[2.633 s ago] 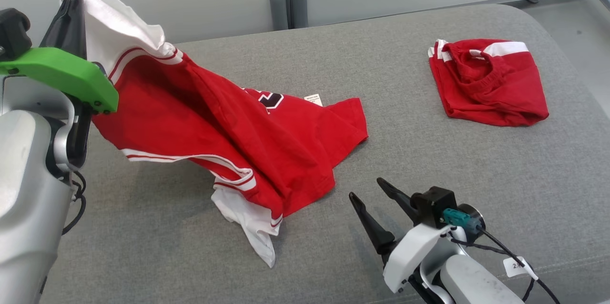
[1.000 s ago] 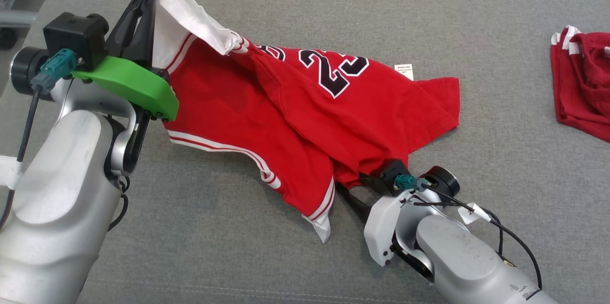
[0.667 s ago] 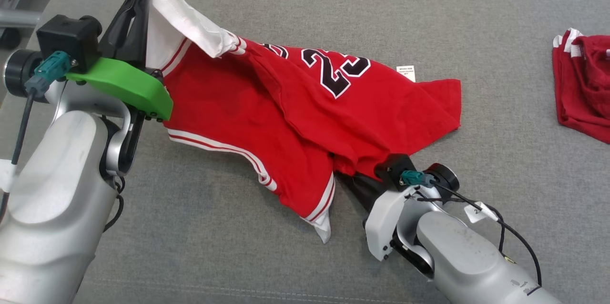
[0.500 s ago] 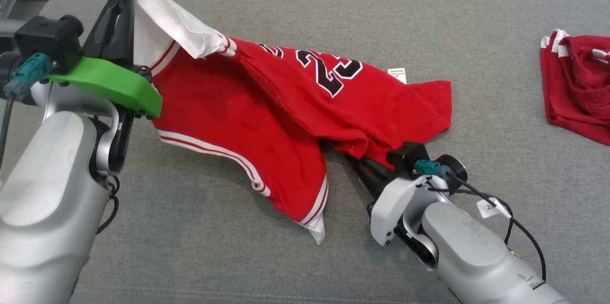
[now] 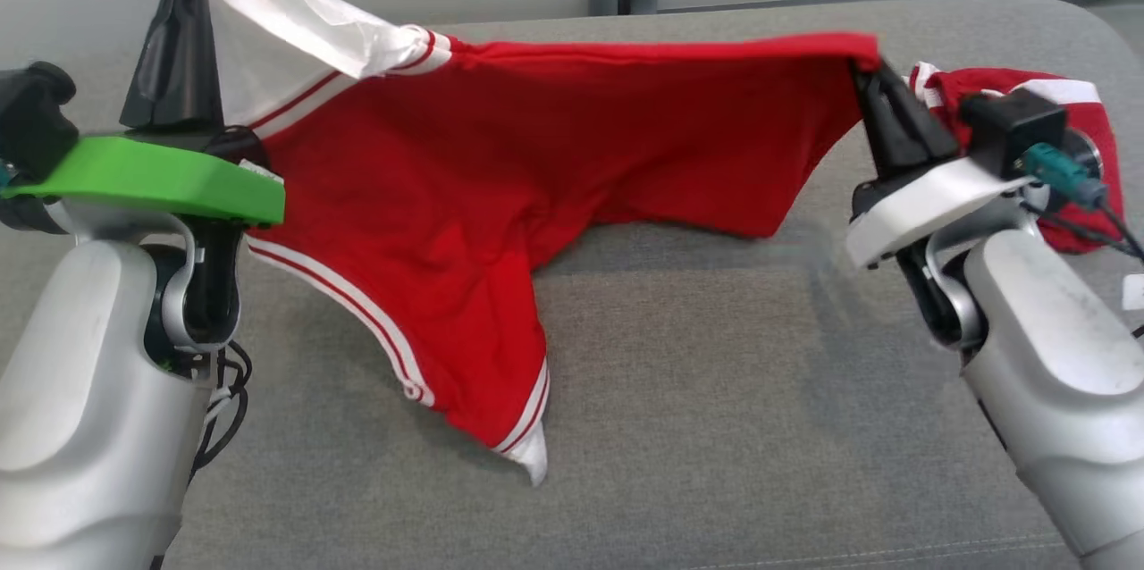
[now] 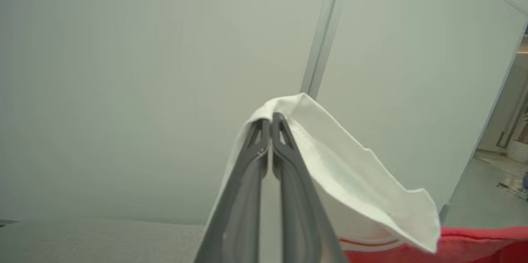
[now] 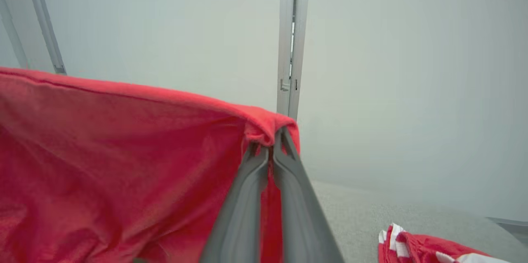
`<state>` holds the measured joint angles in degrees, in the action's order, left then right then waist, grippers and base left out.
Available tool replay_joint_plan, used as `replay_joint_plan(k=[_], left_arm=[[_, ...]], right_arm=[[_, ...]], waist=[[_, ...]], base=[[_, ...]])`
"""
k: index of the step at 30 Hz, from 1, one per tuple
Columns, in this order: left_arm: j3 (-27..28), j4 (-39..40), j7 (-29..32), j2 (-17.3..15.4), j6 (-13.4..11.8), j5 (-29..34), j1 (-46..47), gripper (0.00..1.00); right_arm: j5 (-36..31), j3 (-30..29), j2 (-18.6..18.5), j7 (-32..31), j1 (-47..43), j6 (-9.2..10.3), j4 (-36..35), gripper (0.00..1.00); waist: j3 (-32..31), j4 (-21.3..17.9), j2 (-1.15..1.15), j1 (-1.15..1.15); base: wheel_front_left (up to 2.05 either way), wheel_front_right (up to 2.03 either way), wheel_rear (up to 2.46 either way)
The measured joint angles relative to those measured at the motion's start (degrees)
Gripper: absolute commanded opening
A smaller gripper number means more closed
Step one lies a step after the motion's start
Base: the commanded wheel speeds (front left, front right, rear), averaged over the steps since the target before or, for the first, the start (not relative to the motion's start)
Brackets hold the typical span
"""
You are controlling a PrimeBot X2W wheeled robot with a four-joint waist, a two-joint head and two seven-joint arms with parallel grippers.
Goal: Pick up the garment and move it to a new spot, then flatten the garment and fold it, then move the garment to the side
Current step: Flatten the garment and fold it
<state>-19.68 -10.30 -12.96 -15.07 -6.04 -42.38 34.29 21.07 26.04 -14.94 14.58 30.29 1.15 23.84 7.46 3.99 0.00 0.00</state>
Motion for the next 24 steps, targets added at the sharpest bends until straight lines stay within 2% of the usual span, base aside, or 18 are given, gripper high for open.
replay_joint_plan(k=[11, 19, 24], left_arm=[[6.59, 17.64, -1.57, 0.29, 1.77, -2.24, -2.33, 0.0], [10.66, 35.52, -1.8, -1.99, 2.01, -0.86, -2.34, 0.0], [10.63, 44.5, -0.99, -2.59, 1.37, -0.36, -2.35, 0.0]], right_arm=[[-3.13, -7.59, -4.24, 0.02, 1.15, 0.56, -21.06, 0.0], [-4.48, -8.42, -9.44, 0.09, -1.74, -0.63, -31.28, 0.0], [-3.13, -12.52, -13.18, 0.09, -5.46, -0.52, -37.82, 0.0]], waist=[[-4.43, -5.13, 0.0, 0.0], [-8.65, -7.93, 0.0, 0.0], [-10.24, -9.26, 0.0, 0.0]], base=[[0.0, 0.0, 0.0], [0.0, 0.0, 0.0], [0.0, 0.0, 0.0]])
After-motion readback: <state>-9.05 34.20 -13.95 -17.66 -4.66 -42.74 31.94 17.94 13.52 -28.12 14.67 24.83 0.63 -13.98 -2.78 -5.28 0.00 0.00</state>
